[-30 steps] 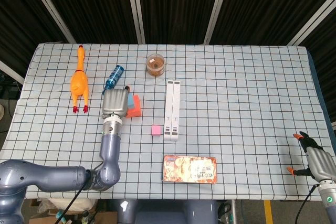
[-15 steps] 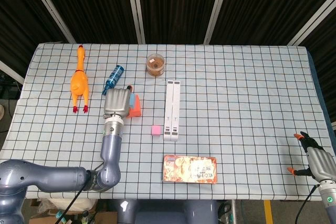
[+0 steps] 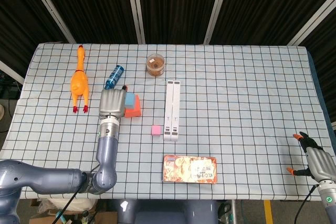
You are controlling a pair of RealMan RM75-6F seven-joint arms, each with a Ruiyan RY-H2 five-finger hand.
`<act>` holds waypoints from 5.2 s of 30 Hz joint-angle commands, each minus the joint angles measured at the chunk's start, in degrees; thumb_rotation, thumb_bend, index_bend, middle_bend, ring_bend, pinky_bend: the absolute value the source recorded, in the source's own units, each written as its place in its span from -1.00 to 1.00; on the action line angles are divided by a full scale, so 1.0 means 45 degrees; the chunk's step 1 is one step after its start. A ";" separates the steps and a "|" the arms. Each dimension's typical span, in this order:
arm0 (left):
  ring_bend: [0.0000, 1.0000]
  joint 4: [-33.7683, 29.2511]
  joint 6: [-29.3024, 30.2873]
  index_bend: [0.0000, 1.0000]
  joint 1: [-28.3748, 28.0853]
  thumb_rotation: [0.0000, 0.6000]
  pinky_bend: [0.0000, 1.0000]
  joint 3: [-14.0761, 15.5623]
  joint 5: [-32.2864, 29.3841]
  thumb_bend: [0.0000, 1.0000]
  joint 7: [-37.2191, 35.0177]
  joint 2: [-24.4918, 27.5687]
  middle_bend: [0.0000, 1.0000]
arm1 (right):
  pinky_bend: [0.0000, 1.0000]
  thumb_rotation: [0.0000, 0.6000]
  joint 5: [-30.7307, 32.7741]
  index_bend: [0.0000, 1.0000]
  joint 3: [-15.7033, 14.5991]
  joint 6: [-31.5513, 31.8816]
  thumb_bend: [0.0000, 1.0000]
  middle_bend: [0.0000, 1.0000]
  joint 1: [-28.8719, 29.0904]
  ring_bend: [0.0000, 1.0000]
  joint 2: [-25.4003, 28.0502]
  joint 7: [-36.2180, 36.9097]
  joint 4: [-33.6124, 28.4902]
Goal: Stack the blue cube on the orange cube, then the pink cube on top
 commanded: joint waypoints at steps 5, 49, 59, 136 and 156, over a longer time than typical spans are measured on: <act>0.60 0.0063 -0.0017 -0.44 0.0124 1.00 0.63 -0.0008 -0.0193 -0.29 0.0039 0.0118 0.93 | -0.57 1.00 0.0032 -0.73 0.0008 0.0016 -0.92 -0.91 -0.0005 -0.79 0.0008 -0.0040 -0.0031; 0.54 -0.0788 -0.0509 -0.53 0.0533 1.00 0.57 0.2805 0.2166 -0.59 -0.0668 -0.1868 0.89 | -0.57 1.00 0.0055 -0.73 -0.0001 -0.0066 -0.92 -0.91 -0.0060 -0.79 0.0229 0.0295 -0.0129; 0.54 0.0987 -0.1221 -0.51 0.0127 1.00 0.57 0.1854 0.1989 -0.59 -0.0510 -0.3118 0.89 | -0.57 1.00 0.0010 -0.73 -0.0006 -0.0149 -0.92 -0.91 -0.0050 -0.79 0.0211 0.0521 0.0016; 0.57 0.2786 -0.1727 -0.17 0.0207 1.00 0.61 0.1059 0.2570 -0.34 0.0636 -0.4513 0.95 | -0.57 1.00 0.0037 -0.72 -0.0024 -0.0444 -0.92 -0.91 0.0032 -0.79 0.0147 0.0776 0.0217; 0.58 0.2159 -0.1307 -0.16 0.0340 1.00 0.61 0.0829 0.2960 -0.33 0.0824 -0.4270 0.95 | -0.57 1.00 0.0009 -0.72 -0.0028 -0.0442 -0.92 -0.91 0.0044 -0.79 0.0121 0.0767 0.0232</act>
